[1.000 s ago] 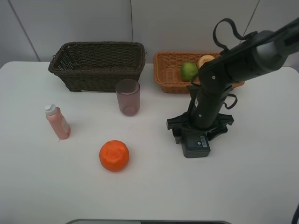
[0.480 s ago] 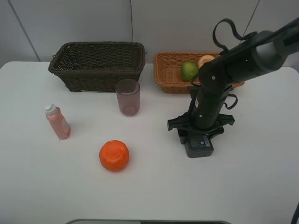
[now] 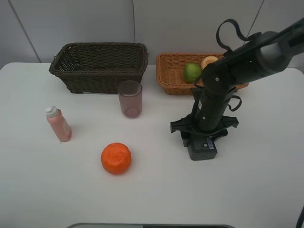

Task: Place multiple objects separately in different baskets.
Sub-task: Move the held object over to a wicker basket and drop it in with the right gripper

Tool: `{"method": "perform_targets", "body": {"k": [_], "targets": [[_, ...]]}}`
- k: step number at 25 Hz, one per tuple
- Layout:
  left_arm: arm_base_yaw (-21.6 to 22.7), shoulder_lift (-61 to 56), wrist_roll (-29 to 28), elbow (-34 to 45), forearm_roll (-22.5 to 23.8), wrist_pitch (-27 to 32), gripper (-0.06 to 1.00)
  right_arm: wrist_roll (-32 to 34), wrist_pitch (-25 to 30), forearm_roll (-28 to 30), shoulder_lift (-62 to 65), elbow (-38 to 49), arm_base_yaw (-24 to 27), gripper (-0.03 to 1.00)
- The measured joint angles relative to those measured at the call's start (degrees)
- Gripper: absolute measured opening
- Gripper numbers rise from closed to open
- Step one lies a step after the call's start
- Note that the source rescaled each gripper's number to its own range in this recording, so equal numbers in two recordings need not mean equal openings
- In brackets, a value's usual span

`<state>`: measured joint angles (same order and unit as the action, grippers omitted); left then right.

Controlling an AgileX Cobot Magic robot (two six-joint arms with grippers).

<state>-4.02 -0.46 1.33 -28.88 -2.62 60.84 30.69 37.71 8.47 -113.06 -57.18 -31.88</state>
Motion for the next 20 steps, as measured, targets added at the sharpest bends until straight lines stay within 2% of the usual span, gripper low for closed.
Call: {"method": "perform_targets", "body": {"k": [10,13,16,20], "targets": [[0.00,0.00,0.00,0.00,0.00,0.00,0.92,0.00,1.00,-0.05,0.05,-0.67,0.00,0.23],[0.00,0.00,0.00,0.00,0.00,0.00,0.92,-1.69,5.80,-0.36,0.67,-3.07,0.00,0.22],[0.00,0.00,0.00,0.00,0.00,0.00,0.92,-5.78,12.00,-0.78,3.62,-7.33,0.00,0.22],[0.00,0.00,0.00,0.00,0.00,0.00,0.92,-10.86,17.56,-3.42,7.34,-13.90,0.00,0.22]]}}
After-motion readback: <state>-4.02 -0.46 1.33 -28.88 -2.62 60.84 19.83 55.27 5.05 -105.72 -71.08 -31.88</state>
